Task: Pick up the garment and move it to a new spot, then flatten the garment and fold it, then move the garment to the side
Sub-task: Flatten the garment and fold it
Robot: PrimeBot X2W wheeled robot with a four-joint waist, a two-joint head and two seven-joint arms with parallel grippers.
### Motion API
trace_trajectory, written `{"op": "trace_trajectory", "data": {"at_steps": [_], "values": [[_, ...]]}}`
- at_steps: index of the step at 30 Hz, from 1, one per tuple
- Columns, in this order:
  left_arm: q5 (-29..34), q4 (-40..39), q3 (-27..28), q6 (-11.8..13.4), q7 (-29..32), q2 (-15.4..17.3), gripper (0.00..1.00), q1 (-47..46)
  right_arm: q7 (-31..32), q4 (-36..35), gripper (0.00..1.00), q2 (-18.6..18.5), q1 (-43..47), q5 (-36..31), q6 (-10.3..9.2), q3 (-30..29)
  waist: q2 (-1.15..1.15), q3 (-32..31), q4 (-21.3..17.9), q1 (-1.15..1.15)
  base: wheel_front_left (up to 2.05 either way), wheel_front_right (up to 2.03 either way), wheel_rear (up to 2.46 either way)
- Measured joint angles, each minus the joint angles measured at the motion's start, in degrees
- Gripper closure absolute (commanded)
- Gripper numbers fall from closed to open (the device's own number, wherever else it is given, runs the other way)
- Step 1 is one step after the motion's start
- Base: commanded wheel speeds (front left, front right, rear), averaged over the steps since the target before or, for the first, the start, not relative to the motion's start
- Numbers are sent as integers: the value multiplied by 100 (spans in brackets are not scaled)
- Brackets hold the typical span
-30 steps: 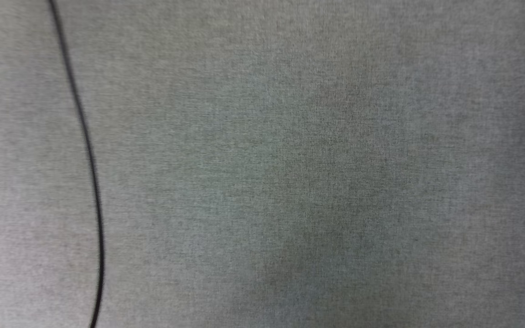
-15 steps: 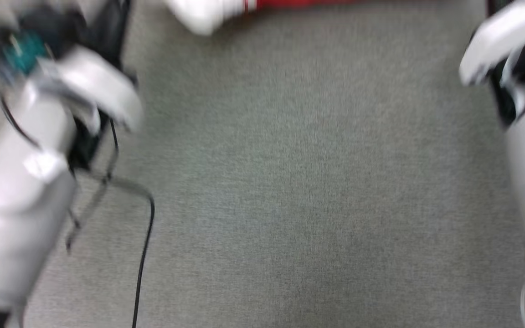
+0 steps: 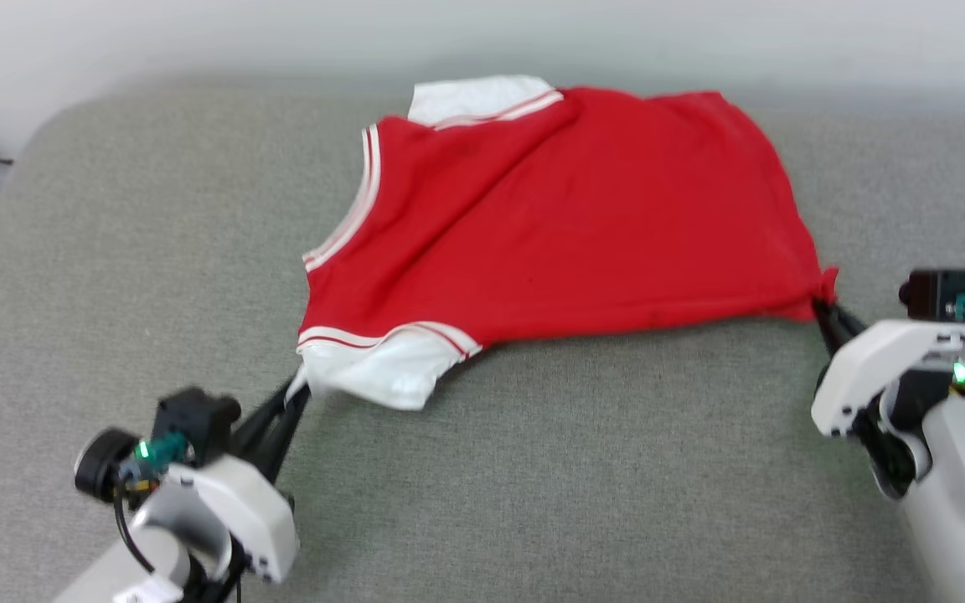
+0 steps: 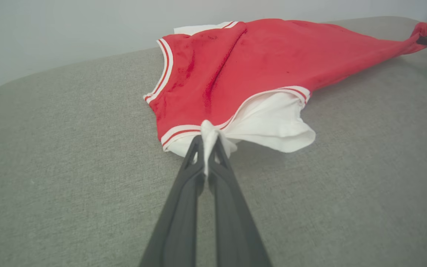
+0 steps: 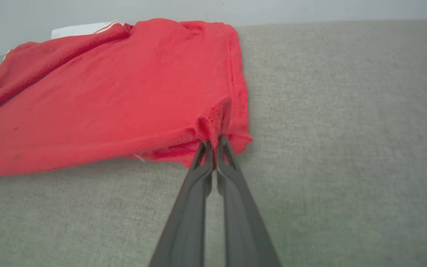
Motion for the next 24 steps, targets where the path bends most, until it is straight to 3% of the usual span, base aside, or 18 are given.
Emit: {"op": "trace_trajectory", "data": {"at_steps": [10, 19, 24], "values": [[-235, -740, -294, 177, 478, 408, 100, 1085, 1338, -1562, 100, -559, 1605, 1376, 0, 163, 0, -697, 32, 1, 0, 0, 0], [-612, -1443, -435, 220, 868, 905, 100, 1890, 2557, -3326, 100, -938, 3388, 1772, 0, -320, 0, -1094, 2, 1, 0, 0, 0], [-755, -1823, -630, 219, 1152, 1091, 100, 2266, 3161, -4173, 100, -855, 4239, 1726, 0, -809, 0, -1206, 9, 2, 0, 0, 0]]}}
